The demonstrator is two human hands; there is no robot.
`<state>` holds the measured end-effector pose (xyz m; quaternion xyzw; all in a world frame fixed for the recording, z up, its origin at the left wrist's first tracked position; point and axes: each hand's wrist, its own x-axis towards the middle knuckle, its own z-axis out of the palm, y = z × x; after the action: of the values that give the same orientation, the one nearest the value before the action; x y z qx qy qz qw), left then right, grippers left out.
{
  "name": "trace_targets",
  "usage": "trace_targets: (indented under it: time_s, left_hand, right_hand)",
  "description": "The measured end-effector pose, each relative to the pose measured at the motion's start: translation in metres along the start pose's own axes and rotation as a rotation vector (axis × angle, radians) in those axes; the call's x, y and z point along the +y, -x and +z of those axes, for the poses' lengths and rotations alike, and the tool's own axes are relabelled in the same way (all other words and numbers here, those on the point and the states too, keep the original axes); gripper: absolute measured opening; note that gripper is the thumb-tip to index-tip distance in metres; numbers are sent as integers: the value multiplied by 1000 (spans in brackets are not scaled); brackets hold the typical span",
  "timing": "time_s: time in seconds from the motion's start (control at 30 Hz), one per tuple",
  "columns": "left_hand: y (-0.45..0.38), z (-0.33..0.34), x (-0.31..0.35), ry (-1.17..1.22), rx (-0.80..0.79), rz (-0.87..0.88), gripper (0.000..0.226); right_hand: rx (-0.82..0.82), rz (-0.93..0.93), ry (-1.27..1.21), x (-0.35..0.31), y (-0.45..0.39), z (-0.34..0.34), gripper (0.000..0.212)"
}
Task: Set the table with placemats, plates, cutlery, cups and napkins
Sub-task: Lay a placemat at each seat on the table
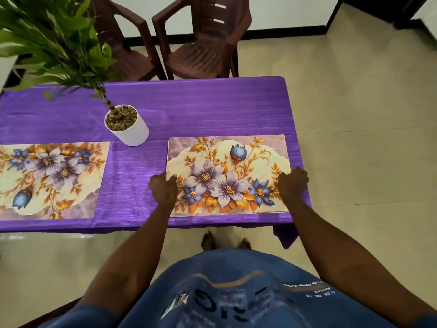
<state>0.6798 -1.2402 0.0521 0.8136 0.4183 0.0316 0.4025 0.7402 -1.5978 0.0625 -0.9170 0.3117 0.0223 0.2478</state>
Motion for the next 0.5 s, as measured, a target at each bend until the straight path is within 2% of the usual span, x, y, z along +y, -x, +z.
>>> trace_targets:
  time_s: [0.17, 0.3, 0.5]
  left_hand:
    - [7, -2, 8, -101, 23, 15, 39]
    - [10, -4, 8, -170, 21, 29, 31]
    - [12, -4, 13, -106, 47, -17, 32]
  right_hand:
    - [-13, 24, 20, -1, 1, -1, 39]
    - [-12, 27, 29, -1, 1, -3, 39]
    - [20, 10, 49, -4, 4, -4, 38]
